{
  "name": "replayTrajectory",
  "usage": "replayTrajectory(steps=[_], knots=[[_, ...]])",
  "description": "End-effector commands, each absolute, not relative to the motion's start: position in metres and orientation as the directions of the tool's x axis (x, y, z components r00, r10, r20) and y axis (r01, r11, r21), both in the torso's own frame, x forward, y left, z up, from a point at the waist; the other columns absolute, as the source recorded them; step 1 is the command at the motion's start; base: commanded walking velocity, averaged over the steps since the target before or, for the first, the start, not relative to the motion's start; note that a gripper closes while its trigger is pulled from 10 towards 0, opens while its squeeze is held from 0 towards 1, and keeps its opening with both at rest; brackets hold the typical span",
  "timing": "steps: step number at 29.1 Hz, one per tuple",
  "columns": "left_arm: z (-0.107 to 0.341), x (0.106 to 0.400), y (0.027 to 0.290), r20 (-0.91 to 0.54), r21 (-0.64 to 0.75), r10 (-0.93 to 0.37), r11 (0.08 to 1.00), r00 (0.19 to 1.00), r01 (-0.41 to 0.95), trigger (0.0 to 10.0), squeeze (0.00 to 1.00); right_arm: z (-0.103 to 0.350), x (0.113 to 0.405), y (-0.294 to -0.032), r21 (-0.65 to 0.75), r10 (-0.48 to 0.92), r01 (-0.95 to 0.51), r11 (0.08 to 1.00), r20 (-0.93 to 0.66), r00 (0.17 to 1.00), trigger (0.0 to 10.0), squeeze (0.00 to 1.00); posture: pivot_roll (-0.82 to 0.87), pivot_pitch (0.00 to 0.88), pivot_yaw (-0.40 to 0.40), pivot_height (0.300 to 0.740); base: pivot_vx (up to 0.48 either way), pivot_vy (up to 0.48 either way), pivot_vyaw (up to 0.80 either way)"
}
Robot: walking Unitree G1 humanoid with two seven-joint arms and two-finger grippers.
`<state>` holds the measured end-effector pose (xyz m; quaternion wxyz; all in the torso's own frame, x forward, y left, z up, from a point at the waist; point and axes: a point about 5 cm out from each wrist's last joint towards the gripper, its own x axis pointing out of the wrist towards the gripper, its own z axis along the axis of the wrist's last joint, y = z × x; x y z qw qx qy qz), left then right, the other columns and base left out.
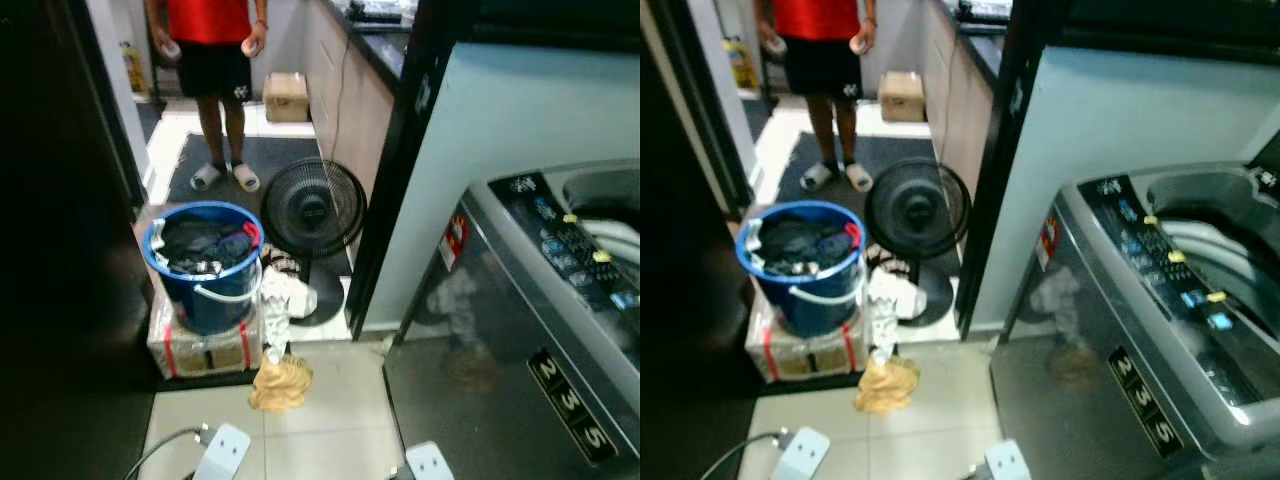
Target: Clothes washing
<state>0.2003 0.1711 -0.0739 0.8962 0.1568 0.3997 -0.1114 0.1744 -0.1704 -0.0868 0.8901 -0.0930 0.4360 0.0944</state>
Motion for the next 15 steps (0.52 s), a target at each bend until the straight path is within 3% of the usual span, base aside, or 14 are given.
replayTrajectory(steps=[1,15], knots=[[-0.0788,0.1911,0.1731,-0.771,0.19,-0.066,0.925,0.633,0.328,10.0,0.0,-0.0881,0.1721,-0.1691,-0.074,0.094,-0.254,0.964,-0.8,0.593,10.0,0.0,0.04,0.0,-0.018,0.74,0.0,0.0,0.0],[-0.0795,0.1902,0.1723,-0.775,0.186,-0.067,0.926,0.628,0.328,10.0,0.0,-0.0879,0.1728,-0.1665,-0.058,0.114,-0.264,0.963,-0.799,0.59,10.0,0.0,0.03,0.0,-0.019,0.74,0.0,0.0,0.0]])
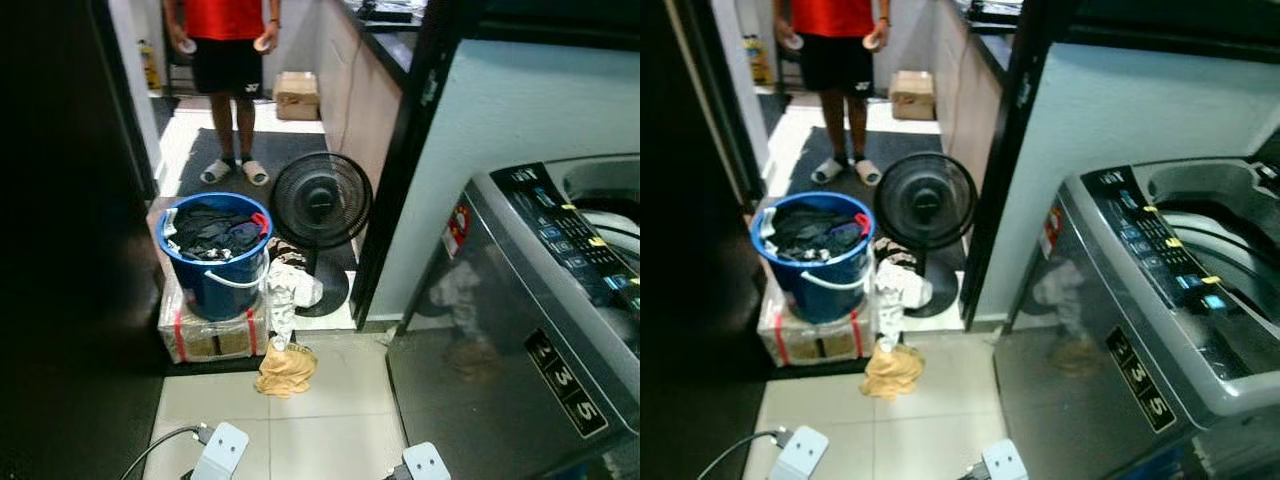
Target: Clothes washing
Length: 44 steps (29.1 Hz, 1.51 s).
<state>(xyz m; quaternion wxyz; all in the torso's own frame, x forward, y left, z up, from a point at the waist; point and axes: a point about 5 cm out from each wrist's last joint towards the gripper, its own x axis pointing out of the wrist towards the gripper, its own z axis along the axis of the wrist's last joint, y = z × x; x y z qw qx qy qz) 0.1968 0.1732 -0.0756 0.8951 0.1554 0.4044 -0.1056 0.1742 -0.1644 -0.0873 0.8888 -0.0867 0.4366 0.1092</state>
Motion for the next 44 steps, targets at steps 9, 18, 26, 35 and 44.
replayTrajectory(steps=[9,18,26,35,44], knots=[[-0.0783,0.192,0.1717,-0.768,0.185,-0.076,0.925,0.636,0.333,10.0,0.0,-0.0882,0.1722,-0.1667,-0.067,0.11,-0.27,0.96,-0.801,0.588,10.0,0.0,0.03,0.0,-0.016,0.74,0.267,0.0,0.0],[-0.078,0.1926,0.1723,-0.769,0.188,-0.073,0.924,0.635,0.334,10.0,0.0,-0.0891,0.1705,-0.1667,-0.085,0.099,-0.278,0.957,-0.805,0.585,10.0,0.0,0.03,0.0,-0.014,0.74,0.45,0.0,0.69],[-0.0779,0.1928,0.1728,-0.769,0.189,-0.072,0.924,0.635,0.333,10.0,0.0,-0.0891,0.1705,-0.1673,-0.091,0.087,-0.268,0.959,-0.804,0.588,10.0,0.0,0.03,0.0,-0.013,0.74,0.358,0.0,0.38],[-0.0778,0.193,0.1731,-0.769,0.191,-0.07,0.923,0.635,0.333,10.0,0.0,-0.0891,0.1707,-0.1672,-0.089,0.086,-0.263,0.961,-0.805,0.587,10.0,0.0,0.03,0.0,-0.012,0.74,0.281,0.0,0.0],[-0.0777,0.1931,0.1732,-0.769,0.192,-0.069,0.923,0.636,0.333,10.0,0.0,-0.0894,0.1702,-0.1667,-0.086,0.085,-0.259,0.962,-0.806,0.586,10.0,0.0,0.03,0.0,-0.012,0.74,0.081,0.0,0.0]])
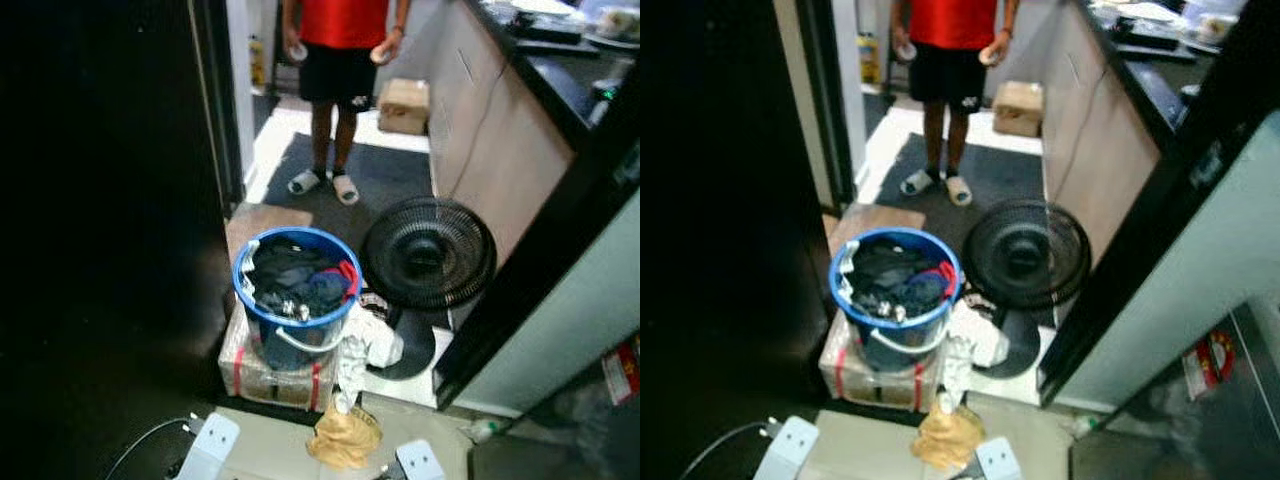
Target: Clothes washing
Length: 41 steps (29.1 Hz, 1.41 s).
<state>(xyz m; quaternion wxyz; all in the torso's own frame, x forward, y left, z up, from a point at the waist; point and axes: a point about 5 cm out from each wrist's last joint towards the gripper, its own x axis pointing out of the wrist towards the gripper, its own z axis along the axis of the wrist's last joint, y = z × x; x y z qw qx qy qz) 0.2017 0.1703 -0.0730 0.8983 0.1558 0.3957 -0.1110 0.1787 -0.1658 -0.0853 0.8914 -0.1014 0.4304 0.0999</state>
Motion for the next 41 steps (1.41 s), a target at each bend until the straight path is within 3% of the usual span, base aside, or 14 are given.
replayTrajectory(steps=[1,41], knots=[[-0.0777,0.1931,0.1732,-0.769,0.192,-0.069,0.923,0.636,0.333,10.0,0.0,-0.0894,0.1702,-0.1667,-0.086,0.085,-0.259,0.962,-0.806,0.586,10.0,0.0,0.03,0.0,-0.012,0.74,0.0,0.0,0.0],[-0.0788,0.1909,0.1722,-0.771,0.164,-0.08,0.934,0.632,0.319,10.0,0.0,-0.0891,0.1702,-0.1694,-0.091,0.083,-0.26,0.961,-0.805,0.588,10.0,0.0,0.04,0.0,-0.016,0.74,0.0,0.0,0.0]])
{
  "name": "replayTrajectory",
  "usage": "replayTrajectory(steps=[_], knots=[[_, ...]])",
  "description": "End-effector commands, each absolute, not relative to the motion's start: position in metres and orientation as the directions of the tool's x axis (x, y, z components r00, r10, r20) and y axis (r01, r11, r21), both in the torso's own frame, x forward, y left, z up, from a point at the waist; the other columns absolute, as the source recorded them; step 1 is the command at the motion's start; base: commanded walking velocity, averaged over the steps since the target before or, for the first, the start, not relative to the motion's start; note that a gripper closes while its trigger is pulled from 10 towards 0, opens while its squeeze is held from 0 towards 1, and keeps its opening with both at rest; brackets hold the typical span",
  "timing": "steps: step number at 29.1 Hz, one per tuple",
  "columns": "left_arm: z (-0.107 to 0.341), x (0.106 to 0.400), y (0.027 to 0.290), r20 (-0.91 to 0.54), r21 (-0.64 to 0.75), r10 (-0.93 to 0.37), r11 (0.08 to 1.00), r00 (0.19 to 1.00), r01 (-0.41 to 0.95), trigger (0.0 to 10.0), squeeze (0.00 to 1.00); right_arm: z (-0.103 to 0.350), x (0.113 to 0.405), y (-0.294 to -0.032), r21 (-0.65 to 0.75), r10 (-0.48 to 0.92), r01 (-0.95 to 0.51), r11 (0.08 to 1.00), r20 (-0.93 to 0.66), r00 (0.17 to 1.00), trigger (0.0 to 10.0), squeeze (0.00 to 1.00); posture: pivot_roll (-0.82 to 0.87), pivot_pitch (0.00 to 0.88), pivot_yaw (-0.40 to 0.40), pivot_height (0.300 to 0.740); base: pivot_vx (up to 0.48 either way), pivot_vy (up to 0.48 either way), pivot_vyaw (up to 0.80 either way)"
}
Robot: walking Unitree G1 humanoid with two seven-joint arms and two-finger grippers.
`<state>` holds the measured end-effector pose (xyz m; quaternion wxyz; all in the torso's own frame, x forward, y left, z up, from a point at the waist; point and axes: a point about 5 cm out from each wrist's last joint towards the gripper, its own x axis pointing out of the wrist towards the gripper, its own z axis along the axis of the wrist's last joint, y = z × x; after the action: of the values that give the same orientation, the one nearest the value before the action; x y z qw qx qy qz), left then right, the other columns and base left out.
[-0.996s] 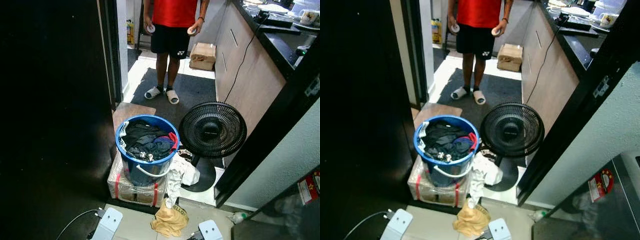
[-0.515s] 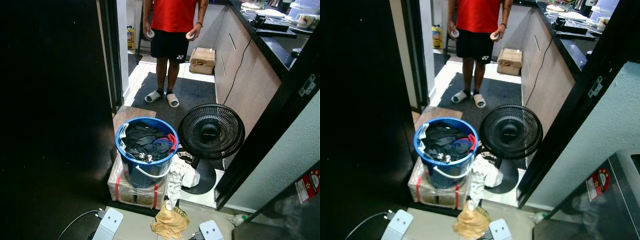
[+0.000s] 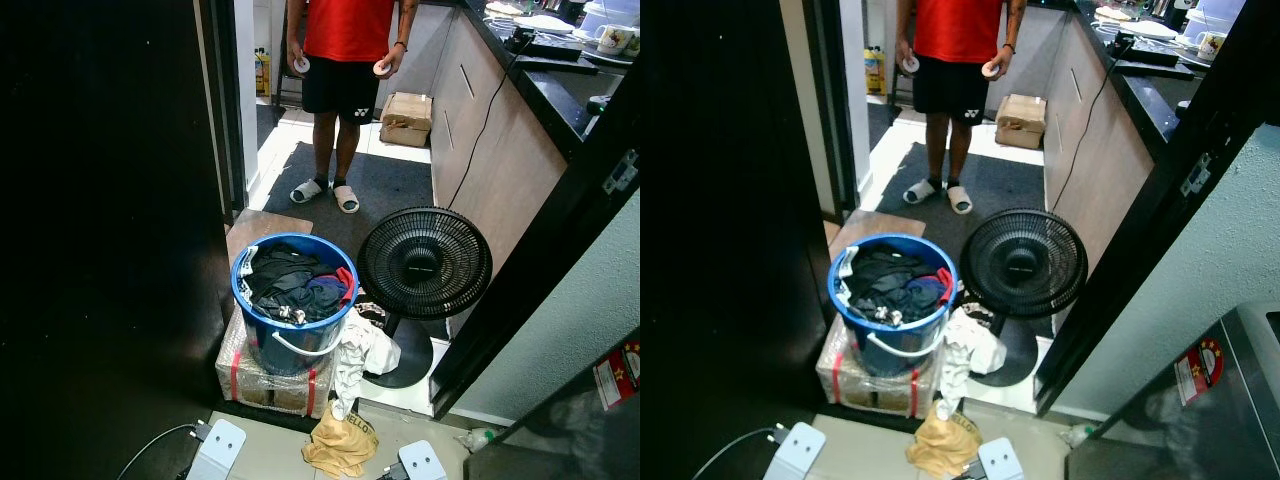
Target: Clothes washing
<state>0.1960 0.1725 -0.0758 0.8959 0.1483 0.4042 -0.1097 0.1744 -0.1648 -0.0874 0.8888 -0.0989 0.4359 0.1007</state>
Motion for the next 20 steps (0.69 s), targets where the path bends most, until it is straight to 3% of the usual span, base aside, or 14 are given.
replayTrajectory(steps=[1,18,20], knots=[[-0.0788,0.191,0.1722,-0.771,0.163,-0.08,0.934,0.631,0.318,10.0,0.0,-0.0891,0.1702,-0.1693,-0.09,0.083,-0.259,0.962,-0.805,0.588,10.0,0.0,0.04,0.0,-0.016,0.74,0.0,0.0,0.0],[-0.0785,0.1915,0.1725,-0.771,0.162,-0.08,0.935,0.632,0.316,10.0,0.0,-0.0897,0.1691,-0.1684,-0.08,0.083,-0.246,0.966,-0.806,0.586,10.0,0.0,0.03,0.0,-0.014,0.74,0.0,0.0,0.0],[-0.0784,0.1917,0.1724,-0.77,0.162,-0.081,0.935,0.633,0.316,10.0,0.0,-0.09,0.1685,-0.1681,-0.077,0.083,-0.244,0.967,-0.807,0.584,10.0,0.0,0.03,0.0,-0.014,0.74,0.0,0.0,-0.74]])
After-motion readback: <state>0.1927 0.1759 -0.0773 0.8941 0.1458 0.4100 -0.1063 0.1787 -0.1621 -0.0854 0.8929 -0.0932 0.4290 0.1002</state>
